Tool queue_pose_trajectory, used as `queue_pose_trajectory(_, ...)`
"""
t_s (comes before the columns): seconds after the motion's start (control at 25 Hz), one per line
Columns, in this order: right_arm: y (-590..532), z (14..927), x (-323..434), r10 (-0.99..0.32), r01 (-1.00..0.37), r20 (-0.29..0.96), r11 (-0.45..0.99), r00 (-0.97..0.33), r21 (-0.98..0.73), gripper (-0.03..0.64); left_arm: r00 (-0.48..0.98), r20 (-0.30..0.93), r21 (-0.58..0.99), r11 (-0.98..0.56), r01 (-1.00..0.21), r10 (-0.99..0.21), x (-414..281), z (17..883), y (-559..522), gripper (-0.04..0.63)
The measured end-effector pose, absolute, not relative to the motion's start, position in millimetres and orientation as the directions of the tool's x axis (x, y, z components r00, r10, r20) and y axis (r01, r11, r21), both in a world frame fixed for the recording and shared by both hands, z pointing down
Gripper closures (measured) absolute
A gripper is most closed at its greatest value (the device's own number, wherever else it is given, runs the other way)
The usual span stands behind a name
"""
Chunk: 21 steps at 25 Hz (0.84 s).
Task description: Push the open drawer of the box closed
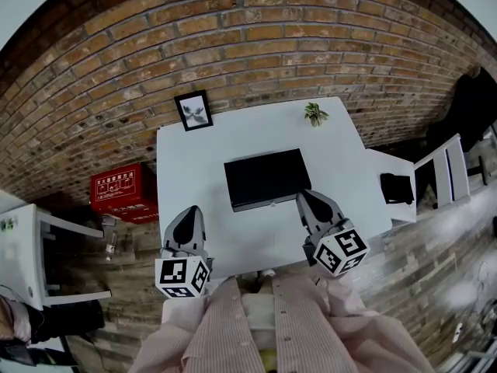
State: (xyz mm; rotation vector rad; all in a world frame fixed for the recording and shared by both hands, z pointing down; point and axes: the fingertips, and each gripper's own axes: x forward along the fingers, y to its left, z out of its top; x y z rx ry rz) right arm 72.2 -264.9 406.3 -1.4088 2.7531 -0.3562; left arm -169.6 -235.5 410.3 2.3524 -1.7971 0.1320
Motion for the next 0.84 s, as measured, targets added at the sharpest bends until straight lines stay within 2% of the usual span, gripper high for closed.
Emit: queue_pose_trajectory(0.84,-265,405,88,-0.821,-0.814,0.075,0.541,-0.565,-0.209,0.614,0.261,0.197,0.080,-0.250,-0.965,-0.945,-159,412,-229,0.600)
